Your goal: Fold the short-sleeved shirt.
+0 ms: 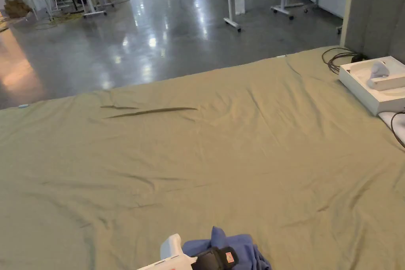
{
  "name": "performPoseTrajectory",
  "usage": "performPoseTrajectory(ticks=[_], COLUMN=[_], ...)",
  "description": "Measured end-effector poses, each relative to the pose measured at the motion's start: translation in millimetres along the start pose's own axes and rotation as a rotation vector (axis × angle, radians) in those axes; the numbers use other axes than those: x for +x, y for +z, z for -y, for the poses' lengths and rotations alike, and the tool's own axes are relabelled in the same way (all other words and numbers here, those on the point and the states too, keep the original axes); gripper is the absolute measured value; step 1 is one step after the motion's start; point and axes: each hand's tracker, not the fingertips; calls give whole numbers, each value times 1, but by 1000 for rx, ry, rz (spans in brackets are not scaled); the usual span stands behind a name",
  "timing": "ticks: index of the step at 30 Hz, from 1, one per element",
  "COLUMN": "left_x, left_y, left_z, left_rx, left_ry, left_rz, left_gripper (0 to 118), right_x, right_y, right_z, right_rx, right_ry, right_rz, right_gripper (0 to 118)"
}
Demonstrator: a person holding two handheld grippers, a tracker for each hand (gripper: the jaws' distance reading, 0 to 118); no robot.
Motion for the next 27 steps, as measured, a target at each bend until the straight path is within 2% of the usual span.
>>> performPoseTrajectory(ticks=[2,3,5,7,8,9,10,12,14,15,17,18,20,25,27], left_x=[11,18,22,17,13,9,8,6,4,3,4,9,20,48,52], left_y=[17,32,50,57,53,45,35,9,-19,-32,-51,-54,-58,-75,-78], left_z=[1,2,7,10,10,13,16,20,23,25,23,19,13,19,21], left_rx=[61,95,149,143,114,56,38,-9,-53,-82,-163,-146,-204,-279,-280], left_ry=[-59,-81,-72,-41,-34,-21,-18,-26,-38,-51,-150,-216,-245,-479,-503], left_rz=[73,85,27,-43,-9,25,7,-128,-130,-172,-336,-291,-342,-457,-471], left_gripper=[92,96,96,96,96,88,69,12,9,3,1,1,1,1,1], right_x=[6,7,9,9,8,6,3,-1,-5,-5,-5,-6,-7,-27,-34], right_y=[-3,-4,-7,-14,-15,-17,-19,-19,-18,-18,-18,-19,-26,-51,-59], right_z=[3,4,4,-1,-3,-5,-7,-10,-10,-10,-8,-6,-2,-12,-20], right_rx=[-5,2,20,13,15,17,20,23,26,26,15,3,-27,-70,-61], right_ry=[-47,-53,-68,-87,-82,-74,-58,-31,-21,-24,-39,-49,-51,1,7], right_rz=[-5,-10,-37,-78,-81,-86,-87,-76,-70,-70,-78,-86,-113,-119,-129], right_gripper=[0,0,0,0,0,0,0,0,0,0,0,0,0,0,0])
